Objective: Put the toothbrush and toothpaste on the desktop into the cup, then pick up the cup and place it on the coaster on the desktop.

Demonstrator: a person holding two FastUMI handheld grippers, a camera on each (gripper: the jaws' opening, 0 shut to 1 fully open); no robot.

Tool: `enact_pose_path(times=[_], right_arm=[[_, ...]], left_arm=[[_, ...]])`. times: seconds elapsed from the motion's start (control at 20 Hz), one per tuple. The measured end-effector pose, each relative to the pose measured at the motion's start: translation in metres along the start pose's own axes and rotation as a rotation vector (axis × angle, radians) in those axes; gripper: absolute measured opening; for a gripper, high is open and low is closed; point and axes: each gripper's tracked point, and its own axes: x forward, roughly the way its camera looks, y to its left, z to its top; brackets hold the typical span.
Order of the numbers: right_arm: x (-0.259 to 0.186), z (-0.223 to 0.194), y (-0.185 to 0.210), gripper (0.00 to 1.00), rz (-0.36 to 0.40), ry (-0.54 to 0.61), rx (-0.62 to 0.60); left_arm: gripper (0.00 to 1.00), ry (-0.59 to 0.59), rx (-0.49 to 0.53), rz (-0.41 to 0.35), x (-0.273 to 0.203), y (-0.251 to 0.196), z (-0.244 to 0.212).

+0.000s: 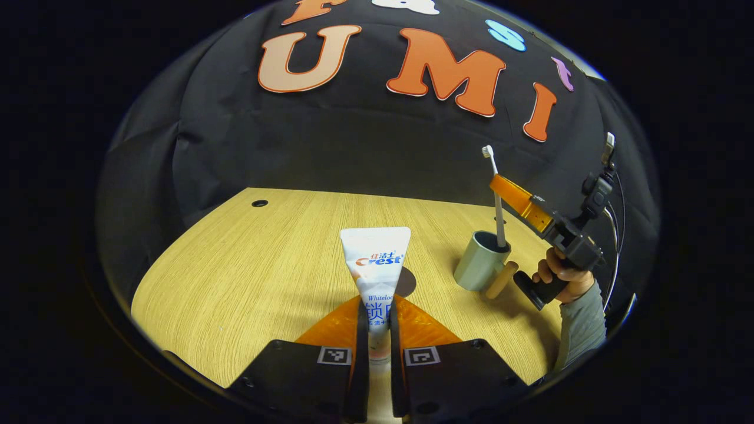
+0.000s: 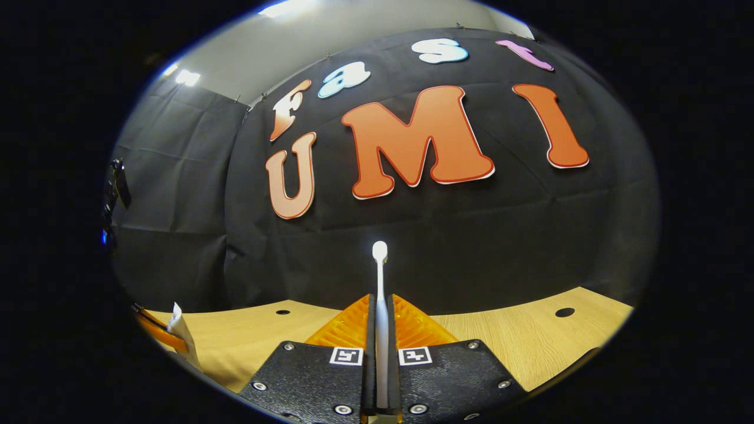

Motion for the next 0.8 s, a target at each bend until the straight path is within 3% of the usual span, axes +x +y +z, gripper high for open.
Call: enact_pose_path(times=[0.2,0.8], right_arm=[[-0.002,-0.018,-0.004,0.08,0.005,0.057,0.05],[-0.016,-0.027,-0.023,0.1,-0.052,0.057,0.078]], left_arm=[[0.19,-0.007,0.007,-0.006,0.0,-0.002,0.001],[0.19,-0.006,0.031,-0.035,0.005,-0.02,0.005]])
